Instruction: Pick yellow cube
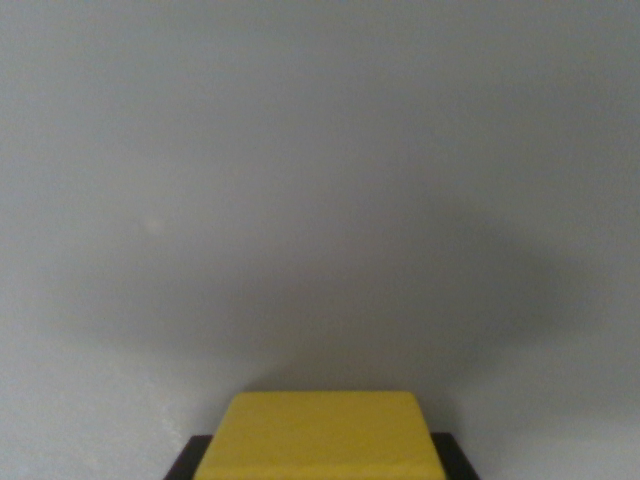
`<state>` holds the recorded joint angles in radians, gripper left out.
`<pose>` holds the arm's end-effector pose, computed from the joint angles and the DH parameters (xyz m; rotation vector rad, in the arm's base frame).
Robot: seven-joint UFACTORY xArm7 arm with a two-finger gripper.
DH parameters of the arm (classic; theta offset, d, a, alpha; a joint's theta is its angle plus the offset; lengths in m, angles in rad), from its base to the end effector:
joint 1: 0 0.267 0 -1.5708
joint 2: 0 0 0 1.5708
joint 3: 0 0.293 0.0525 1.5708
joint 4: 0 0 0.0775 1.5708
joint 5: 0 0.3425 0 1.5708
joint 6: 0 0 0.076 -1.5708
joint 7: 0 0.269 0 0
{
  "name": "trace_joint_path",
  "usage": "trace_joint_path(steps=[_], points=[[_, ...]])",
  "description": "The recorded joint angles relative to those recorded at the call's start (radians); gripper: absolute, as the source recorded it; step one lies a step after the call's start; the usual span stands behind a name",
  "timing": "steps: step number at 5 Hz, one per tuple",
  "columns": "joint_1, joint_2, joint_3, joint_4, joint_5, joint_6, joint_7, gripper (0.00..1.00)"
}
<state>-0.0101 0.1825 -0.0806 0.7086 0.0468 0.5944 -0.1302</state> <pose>0.3999 -0.0354 0.0150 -3.1223 -0.0011 0.1029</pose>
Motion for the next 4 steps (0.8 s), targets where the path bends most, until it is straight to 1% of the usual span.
trace_joint_path(steps=[4], points=[[0.0001, -0.005, 0.0, 0.009, -0.0007, 0.014, 0.001, 1.0]])
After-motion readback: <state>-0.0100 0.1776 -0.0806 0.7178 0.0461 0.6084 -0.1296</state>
